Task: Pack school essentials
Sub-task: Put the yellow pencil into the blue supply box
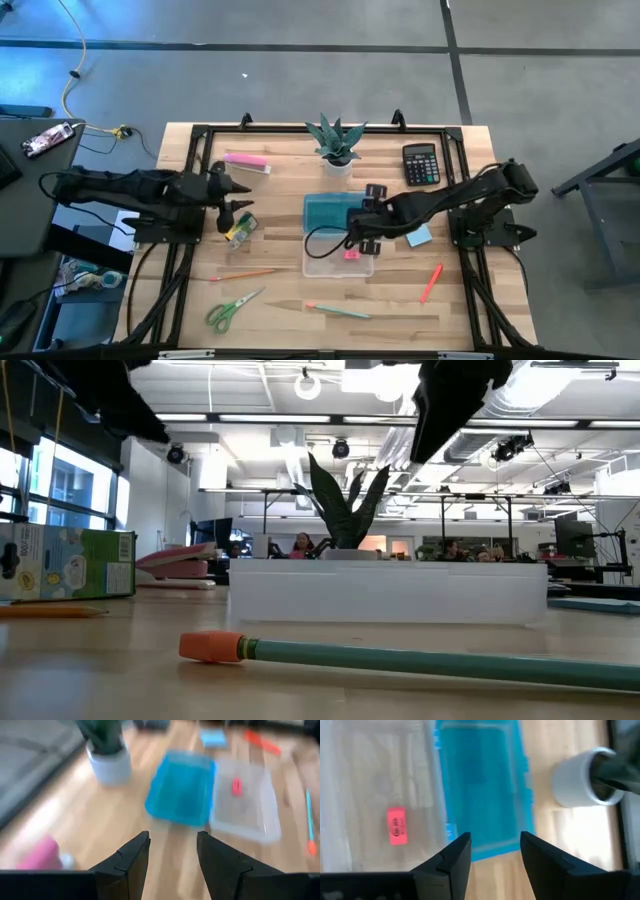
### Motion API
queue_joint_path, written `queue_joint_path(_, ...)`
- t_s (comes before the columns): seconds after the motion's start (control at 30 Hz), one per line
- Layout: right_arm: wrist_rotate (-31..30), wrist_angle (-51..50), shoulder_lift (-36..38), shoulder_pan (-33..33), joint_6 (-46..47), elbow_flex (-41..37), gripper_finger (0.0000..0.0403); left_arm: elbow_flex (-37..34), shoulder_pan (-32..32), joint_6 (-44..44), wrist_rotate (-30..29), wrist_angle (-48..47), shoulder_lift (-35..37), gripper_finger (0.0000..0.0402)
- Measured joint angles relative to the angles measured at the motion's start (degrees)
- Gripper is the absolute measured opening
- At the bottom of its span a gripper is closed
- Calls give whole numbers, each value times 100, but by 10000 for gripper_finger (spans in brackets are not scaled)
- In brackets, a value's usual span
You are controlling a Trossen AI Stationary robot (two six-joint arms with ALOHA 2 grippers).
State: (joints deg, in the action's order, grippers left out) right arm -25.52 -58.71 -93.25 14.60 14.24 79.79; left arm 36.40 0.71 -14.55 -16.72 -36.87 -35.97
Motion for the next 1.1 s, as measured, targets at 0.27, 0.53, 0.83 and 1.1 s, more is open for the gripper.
queue_joint_path(0.27, -589, -285, 620, -98, 162, -2, 160, 317, -512, -1191, 954, -1070, -1095, 149)
queue_joint_path(0.53, -620, -450, 798, -330, 239, -2, 160, 319, -2018, -2529, 964, -1190, -1779, 139)
queue_joint_path(0.83, -581, -495, 798, -375, 305, -4, 160, 317, -3957, -4228, 722, -1201, -2677, 131)
queue_joint_path(1.1, -553, -524, 798, -373, 354, -4, 160, 317, -5021, -5645, 718, -1039, -3644, 131)
